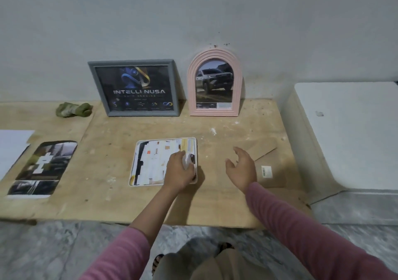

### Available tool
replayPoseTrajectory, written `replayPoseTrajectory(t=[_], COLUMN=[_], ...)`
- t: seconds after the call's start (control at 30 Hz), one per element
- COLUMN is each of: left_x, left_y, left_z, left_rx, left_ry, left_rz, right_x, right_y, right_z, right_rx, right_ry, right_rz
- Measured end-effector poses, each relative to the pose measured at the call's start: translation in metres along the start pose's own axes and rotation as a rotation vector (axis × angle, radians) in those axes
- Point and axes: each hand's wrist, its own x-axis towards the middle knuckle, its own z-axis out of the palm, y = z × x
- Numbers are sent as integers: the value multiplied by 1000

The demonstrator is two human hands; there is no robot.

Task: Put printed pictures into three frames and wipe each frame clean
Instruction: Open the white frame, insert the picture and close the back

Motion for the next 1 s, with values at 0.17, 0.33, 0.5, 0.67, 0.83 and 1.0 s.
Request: replayPoseTrajectory(t=[0.17,0.33,0.5,0.67,0.83,1.0], left_x=[3,23,49,66,76,89], left_y=[-36,-75,-92,-97,-96,-96], left_z=[-44,-80,-97,-97,-99,-102], left_rx=[74,269,438,589,664,717], left_ry=[71,-6,-193,-229,-256,-318], left_rz=[-110,-156,-133,-131,-100,16], right_x=[3,19,42,46,37,31], right_y=[-33,-63,-76,-73,-84,-93], right_z=[34,68,95,113,115,115], right_rx=[-75,-236,-558,-740,-792,-734], right_ry=[-113,-311,-502,-375,-331,-395], right_rz=[-76,-211,-248,-326,-332,-233])
